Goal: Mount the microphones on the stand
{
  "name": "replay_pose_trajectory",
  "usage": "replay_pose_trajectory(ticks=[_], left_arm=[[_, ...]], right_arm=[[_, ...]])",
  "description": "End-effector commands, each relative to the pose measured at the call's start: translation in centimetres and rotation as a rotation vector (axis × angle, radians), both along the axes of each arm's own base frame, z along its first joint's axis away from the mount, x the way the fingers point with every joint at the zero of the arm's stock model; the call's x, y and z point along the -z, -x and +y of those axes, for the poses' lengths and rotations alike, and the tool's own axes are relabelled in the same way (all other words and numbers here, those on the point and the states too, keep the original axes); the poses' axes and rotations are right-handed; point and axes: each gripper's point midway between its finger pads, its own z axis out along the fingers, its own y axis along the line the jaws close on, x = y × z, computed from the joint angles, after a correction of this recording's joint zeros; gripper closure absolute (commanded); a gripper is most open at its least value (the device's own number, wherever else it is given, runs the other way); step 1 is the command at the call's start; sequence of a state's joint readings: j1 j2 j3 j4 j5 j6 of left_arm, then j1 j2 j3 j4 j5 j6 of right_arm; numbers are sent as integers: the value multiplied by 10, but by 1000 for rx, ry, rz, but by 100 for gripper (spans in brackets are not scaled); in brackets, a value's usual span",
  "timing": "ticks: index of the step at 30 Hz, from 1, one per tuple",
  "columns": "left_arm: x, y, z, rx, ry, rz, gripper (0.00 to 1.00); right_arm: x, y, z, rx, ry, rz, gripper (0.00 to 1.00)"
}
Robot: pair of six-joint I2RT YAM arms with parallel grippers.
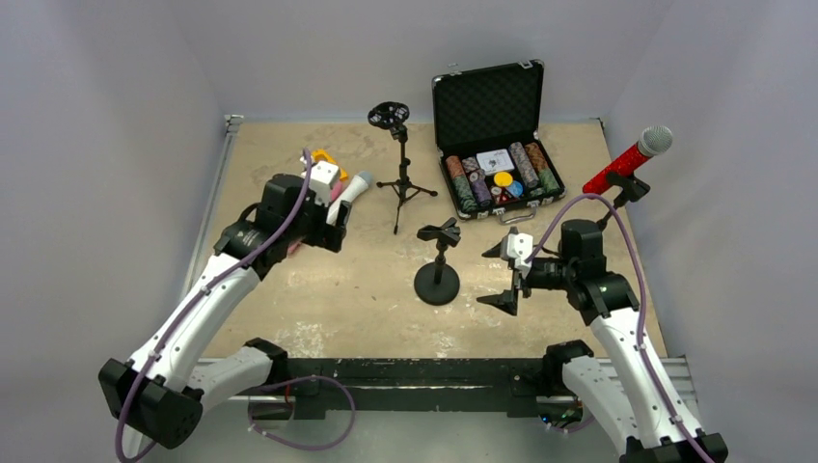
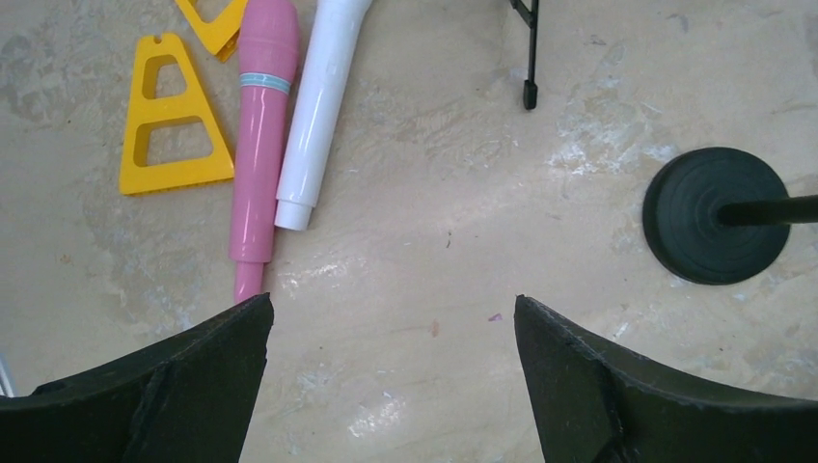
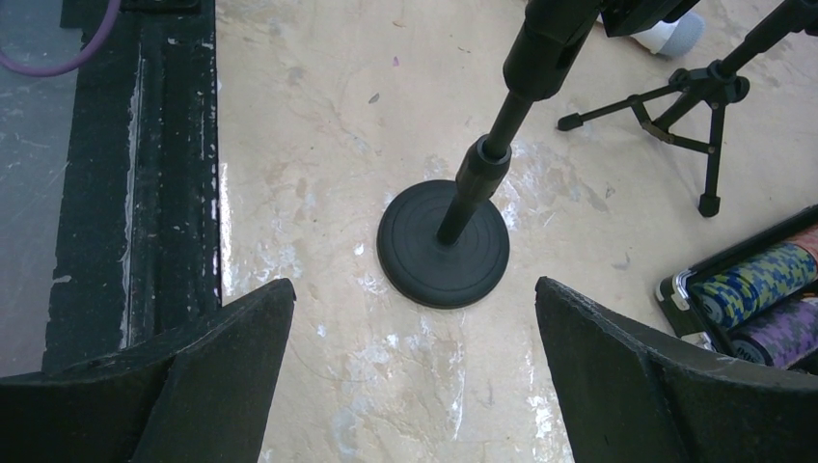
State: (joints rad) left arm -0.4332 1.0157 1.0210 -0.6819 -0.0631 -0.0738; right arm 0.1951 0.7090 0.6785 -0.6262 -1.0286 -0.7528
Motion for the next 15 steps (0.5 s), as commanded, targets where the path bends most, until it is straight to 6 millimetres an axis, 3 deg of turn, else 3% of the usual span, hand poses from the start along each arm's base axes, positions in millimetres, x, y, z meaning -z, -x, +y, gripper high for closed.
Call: replay_pose_trajectory(ticks=[1, 5, 8, 15], left_arm=[[-1, -28, 8, -18, -24, -25, 2], [8, -48, 9, -22, -20, 12, 6], [28, -61, 6, 7, -40, 68, 10], [74, -86, 11, -5, -70, 248, 35]], right_arm=[[-1, -7, -2, 11, 10, -30, 1], [-1, -7, -2, 11, 11, -32, 1], [-1, -6, -2, 11, 11, -34, 1], [-2, -5, -2, 10, 10, -40, 1]])
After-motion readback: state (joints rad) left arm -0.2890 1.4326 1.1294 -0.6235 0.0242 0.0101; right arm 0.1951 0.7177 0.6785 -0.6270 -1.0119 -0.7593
